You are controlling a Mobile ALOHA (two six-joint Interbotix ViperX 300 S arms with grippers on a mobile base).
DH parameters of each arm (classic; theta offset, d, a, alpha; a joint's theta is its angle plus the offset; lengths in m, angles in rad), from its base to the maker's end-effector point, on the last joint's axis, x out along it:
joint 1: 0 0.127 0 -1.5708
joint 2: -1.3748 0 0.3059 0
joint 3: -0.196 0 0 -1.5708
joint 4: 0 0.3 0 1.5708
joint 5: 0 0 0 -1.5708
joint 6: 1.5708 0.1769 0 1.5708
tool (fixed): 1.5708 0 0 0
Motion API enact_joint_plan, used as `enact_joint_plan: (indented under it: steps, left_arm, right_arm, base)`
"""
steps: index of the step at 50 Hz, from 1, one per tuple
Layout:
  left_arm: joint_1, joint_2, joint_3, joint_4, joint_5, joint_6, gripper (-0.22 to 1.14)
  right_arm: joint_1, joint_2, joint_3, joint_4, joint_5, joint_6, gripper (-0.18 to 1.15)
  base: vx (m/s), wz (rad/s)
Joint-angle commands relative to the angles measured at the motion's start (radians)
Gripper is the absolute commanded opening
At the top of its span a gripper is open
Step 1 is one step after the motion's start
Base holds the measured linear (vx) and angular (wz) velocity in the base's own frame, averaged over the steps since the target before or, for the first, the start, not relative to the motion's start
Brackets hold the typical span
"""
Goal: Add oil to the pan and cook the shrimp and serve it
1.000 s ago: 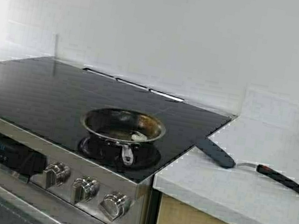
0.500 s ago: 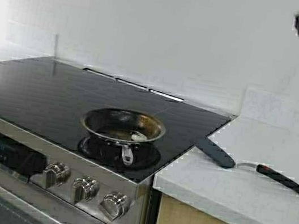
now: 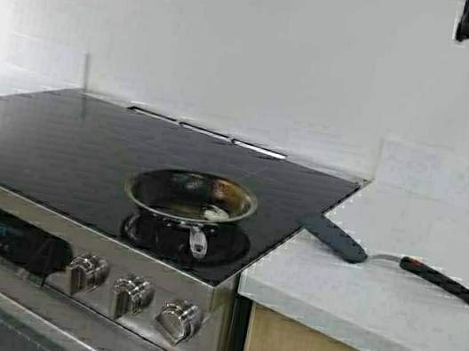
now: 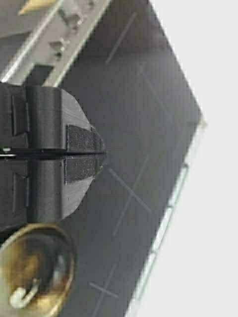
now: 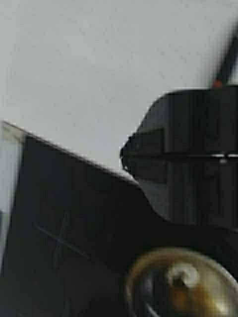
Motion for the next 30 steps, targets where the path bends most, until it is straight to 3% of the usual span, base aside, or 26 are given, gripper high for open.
enact_joint_plan:
  steps: [1,14,30]
  left_arm:
    - [0.002,0.003,-0.021,0.0,-0.006,0.002,0.03]
    - [0.0,0.0,-0.021,0.0,-0.006,0.0,0.03]
    - [0.002,-0.005,-0.02,0.0,-0.005,-0.002,0.03]
  right_arm:
    - [0.071,-0.037,0.075,0.06,-0.077,0.009,0.05]
    - [0.178,0.018,0.232,0.233,-0.242,0.028,0.05]
    - [0.245,0.244,0.419,0.716,-0.646,0.028,0.05]
  base:
    - [0.0,0.0]
    - [0.0,0.0]
    - [0.0,0.0]
